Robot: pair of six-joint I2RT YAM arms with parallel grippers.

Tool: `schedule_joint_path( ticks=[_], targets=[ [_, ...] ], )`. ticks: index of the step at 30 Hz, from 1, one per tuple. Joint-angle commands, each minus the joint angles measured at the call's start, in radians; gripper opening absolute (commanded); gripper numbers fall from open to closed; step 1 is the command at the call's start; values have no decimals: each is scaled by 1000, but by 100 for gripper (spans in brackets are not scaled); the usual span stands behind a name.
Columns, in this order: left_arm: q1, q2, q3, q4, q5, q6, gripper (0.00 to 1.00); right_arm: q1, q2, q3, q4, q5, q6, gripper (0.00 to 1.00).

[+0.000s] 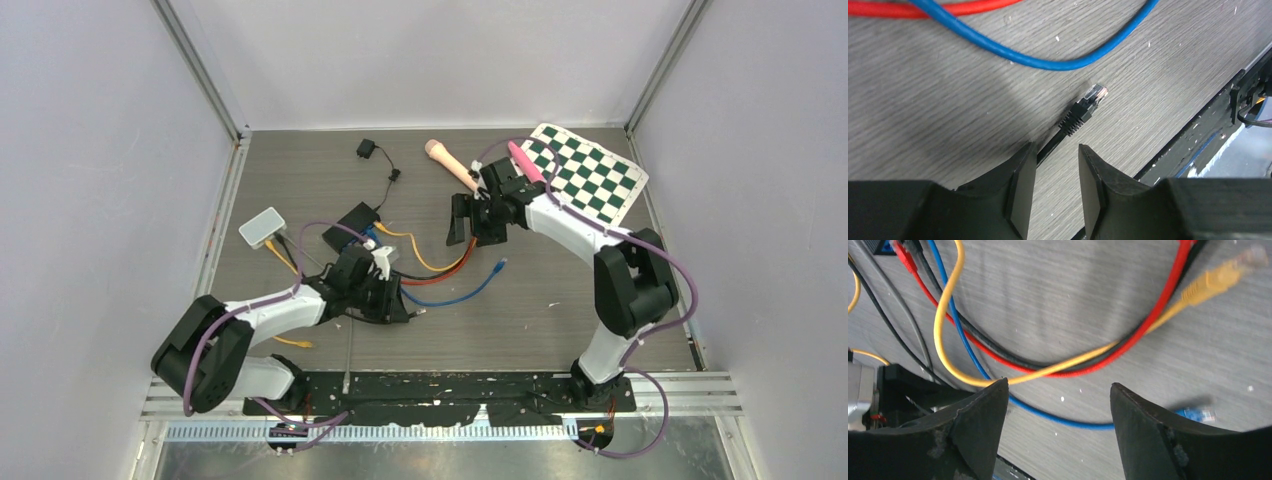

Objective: Pull the plug from the switch port
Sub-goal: Move the switch port to the center of the board.

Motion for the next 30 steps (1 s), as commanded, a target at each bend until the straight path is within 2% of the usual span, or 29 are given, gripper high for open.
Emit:
schedule_joint_path(
  ticks=[1, 5, 9, 12, 16, 25, 30],
  targets=[
    [0, -15, -74, -76, -31, -80, 37, 19, 105, 127, 4, -28, -39, 77],
    [-1, -48, -74, -187, -153, -164, 39, 30, 222, 260, -19, 25, -69, 73],
    [0, -109, -76, -280, -300, -216, 51, 30, 347, 352, -69, 81, -111, 65],
    [2, -129, -59, -341, -373, -236, 53, 30, 381, 333, -83, 138, -134, 63],
    [9, -149, -42, -395, -460, -268, 58, 30, 320, 168, -44, 183, -146, 62],
    [28, -214, 38, -426, -528, -242, 63, 31, 59, -242, 99, 174, -60, 62],
    [40, -250, 109, -402, -535, -188, 78, 31, -81, -483, 173, 155, 25, 62]
  ],
)
